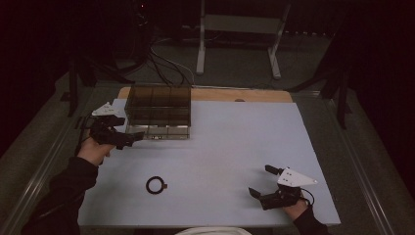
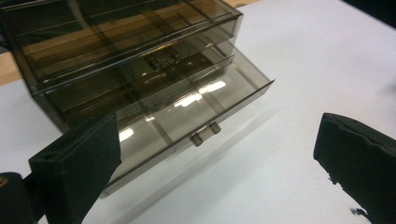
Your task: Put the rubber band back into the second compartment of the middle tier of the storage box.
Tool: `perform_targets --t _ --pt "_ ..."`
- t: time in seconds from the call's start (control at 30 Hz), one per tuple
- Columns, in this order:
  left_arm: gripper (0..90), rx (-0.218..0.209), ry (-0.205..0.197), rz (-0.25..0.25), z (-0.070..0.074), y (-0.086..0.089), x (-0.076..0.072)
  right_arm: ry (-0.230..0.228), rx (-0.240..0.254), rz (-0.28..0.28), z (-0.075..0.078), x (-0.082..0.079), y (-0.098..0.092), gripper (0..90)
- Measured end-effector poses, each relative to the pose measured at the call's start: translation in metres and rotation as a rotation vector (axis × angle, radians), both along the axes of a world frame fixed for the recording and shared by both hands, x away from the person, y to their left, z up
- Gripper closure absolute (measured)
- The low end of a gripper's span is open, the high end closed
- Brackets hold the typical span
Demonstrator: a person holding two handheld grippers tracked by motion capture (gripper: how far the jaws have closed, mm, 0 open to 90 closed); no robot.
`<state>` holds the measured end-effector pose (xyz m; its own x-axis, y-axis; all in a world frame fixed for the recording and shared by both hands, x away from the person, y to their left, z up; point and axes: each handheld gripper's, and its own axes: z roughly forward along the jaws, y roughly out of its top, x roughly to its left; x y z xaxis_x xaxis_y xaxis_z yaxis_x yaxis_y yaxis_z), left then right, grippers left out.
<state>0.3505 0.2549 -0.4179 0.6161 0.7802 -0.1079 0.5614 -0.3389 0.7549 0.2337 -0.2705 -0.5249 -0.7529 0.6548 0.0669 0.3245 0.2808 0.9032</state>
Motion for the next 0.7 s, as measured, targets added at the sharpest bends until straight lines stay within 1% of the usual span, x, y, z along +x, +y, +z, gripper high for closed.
perform_targets --t 0.07,0.13,0.17,0.3,0.33,0.47,0.53,0.57,0.63,0.7 --pt "2.2 0.000 -0.007 0.004 -0.003 -0.002 -0.004 0.000 0.003 0.000 0.000 0.000 0.000 0.0" --pt "2.2 -0.013 -0.009 -0.020 -0.006 -0.004 -0.009 0.000 0.001 0.000 0.000 0.000 0.000 0.0" --pt "2.2 -0.003 -0.016 -0.022 -0.007 -0.006 -0.012 0.000 0.002 0.000 0.000 0.000 0.000 0.0" --pt "2.2 -0.036 -0.028 -0.030 -0.008 -0.008 -0.023 0.003 0.002 0.000 0.000 0.000 0.000 0.0" --pt "2.2 -0.038 -0.031 -0.031 -0.009 -0.009 -0.025 0.002 0.003 0.000 0.000 0.000 0.000 0.0" --pt "2.2 -0.029 -0.046 -0.038 -0.011 -0.013 -0.037 -0.001 0.003 0.002 0.000 0.000 0.000 0.0" --pt "2.2 -0.010 -0.065 -0.047 -0.014 -0.015 -0.043 0.001 0.002 0.002 0.000 0.000 0.001 0.0" --pt "2.2 -0.007 -0.069 -0.048 -0.016 -0.016 -0.045 -0.001 0.002 0.002 0.000 0.000 0.001 0.0" --pt "2.2 -0.016 -0.057 -0.057 -0.021 -0.016 -0.048 -0.002 0.000 0.004 0.000 0.000 0.001 0.0" --pt "2.2 -0.002 -0.057 -0.061 -0.027 -0.017 -0.052 -0.002 -0.001 0.004 0.000 0.000 0.001 0.0"
